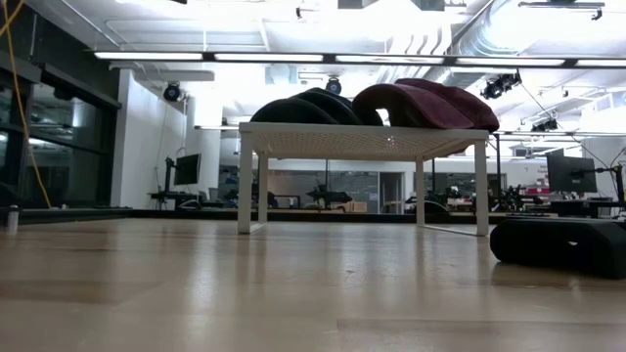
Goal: Pick & Place hat
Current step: Stack the red cap on top of the other red cap on the shelf
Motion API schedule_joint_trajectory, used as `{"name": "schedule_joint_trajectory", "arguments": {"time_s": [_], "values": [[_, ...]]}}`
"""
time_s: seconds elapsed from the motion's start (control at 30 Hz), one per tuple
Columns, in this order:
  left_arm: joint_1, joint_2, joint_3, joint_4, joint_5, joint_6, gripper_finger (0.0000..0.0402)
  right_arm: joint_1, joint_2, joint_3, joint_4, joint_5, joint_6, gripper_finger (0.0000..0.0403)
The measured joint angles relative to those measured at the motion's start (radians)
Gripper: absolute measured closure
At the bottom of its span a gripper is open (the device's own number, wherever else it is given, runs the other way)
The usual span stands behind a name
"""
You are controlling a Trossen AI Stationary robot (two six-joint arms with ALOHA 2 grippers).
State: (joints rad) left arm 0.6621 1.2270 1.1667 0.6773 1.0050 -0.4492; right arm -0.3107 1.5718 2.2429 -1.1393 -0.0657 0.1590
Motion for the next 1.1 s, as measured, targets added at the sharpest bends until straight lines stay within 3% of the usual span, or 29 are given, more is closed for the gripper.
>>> {"name": "schedule_joint_trajectory", "arguments": {"time_s": [0.37, 0.5, 0.7, 0.87, 1.1], "values": [[0.0, 0.0, 0.0, 0.001, 0.015, 0.0, 0.0394, -0.114, 0.126, 0.0, 0.156, -0.257, -0.062, 0.0261], [0.002, -0.002, 0.0, 0.008, 0.042, 0.0, 0.0394, -0.136, 0.197, 0.0, 0.205, -0.285, -0.063, 0.0261], [0.108, -0.067, 0.0, 0.011, 0.086, -0.016, 0.0394, -0.177, 0.261, 0.0, 0.269, -0.314, -0.057, 0.0261], [0.209, -0.108, 0.0, 0.001, 0.14, -0.035, 0.0394, -0.203, 0.324, 0.0, 0.362, -0.458, -0.021, 0.0261], [0.312, -0.112, 0.0, -0.001, 0.298, -0.113, 0.0394, -0.207, 0.408, 0.0, 0.494, -0.622, 0.002, 0.0261]]}}
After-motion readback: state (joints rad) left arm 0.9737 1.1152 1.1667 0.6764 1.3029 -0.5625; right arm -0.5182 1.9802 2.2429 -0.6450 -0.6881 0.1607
